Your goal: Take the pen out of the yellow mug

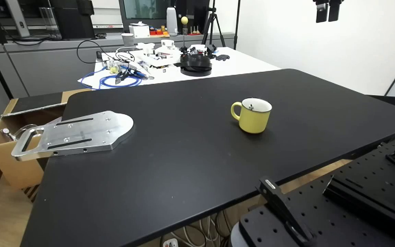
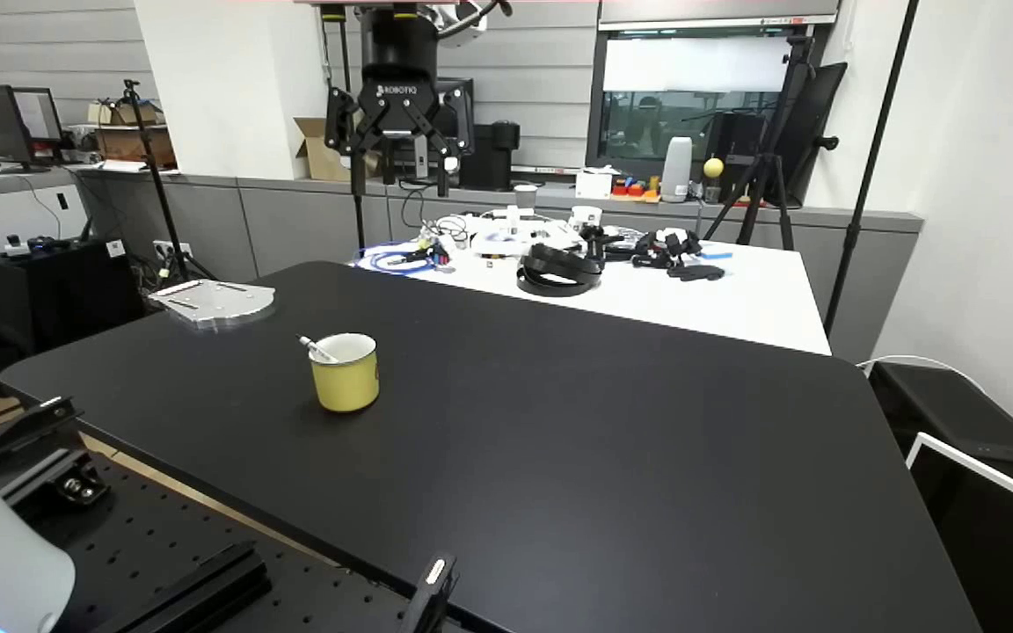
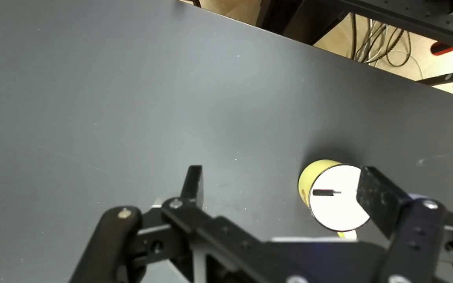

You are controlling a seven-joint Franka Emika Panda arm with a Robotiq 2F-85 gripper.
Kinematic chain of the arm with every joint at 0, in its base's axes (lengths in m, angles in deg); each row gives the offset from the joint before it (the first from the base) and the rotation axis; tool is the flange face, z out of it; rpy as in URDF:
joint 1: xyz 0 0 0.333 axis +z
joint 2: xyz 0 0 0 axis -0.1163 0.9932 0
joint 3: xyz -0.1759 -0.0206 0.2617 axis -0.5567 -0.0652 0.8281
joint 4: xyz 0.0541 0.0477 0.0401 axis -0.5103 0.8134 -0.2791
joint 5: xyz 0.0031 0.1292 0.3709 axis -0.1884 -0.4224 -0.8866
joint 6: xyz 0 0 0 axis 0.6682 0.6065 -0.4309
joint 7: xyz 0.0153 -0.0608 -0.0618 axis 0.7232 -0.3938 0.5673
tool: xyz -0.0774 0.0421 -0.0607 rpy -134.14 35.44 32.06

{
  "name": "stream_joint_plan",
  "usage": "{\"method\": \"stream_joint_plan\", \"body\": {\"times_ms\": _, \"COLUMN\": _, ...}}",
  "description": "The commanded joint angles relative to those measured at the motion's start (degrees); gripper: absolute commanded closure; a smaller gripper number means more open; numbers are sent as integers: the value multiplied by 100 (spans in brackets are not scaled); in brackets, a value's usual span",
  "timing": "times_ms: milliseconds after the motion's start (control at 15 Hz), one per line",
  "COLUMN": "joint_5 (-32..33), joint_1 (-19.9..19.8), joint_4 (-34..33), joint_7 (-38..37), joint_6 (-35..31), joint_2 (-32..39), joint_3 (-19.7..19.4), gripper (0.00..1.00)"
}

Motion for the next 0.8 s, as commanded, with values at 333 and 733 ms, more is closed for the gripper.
{"method": "stream_joint_plan", "body": {"times_ms": 333, "joint_5": 34, "joint_1": -45, "joint_4": -13, "joint_7": -111, "joint_6": -20, "joint_2": 7, "joint_3": 82, "gripper": 0}}
{"method": "stream_joint_plan", "body": {"times_ms": 733, "joint_5": 247, "joint_1": 76, "joint_4": 105, "joint_7": -838, "joint_6": -525, "joint_2": -35, "joint_3": 469, "gripper": 0}}
